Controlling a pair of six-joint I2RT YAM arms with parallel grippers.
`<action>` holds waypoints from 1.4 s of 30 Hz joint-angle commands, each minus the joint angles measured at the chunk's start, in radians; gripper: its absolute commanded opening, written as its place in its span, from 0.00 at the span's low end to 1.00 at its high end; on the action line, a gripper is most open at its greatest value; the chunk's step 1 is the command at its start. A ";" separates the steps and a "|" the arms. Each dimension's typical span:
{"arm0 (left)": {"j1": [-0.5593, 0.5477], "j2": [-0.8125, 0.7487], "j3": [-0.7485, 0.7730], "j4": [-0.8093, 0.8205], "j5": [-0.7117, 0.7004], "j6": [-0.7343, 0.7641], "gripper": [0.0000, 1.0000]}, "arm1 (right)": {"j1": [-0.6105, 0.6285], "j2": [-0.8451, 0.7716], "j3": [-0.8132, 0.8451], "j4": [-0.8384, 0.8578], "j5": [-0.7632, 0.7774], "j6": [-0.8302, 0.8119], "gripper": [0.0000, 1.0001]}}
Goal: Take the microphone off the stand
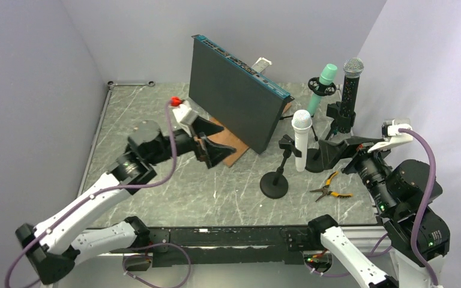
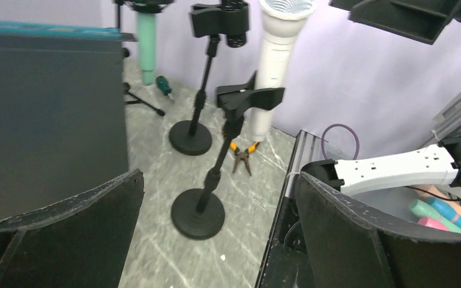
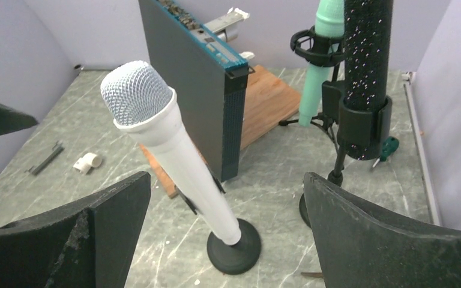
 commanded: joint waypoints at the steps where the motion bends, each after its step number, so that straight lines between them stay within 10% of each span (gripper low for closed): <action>1: -0.205 0.118 0.060 0.184 -0.265 0.102 0.99 | -0.001 -0.012 -0.016 -0.041 -0.035 0.042 1.00; 14: -0.494 0.533 0.320 0.397 -0.875 0.151 0.99 | -0.001 -0.086 -0.045 -0.069 0.134 0.175 1.00; 31: -0.531 0.661 0.350 0.618 -0.785 0.111 0.99 | 0.000 -0.113 -0.081 -0.058 0.105 0.160 1.00; 42: -0.531 0.722 0.422 0.565 -0.777 0.077 0.73 | 0.000 -0.125 -0.093 -0.060 0.097 0.159 1.00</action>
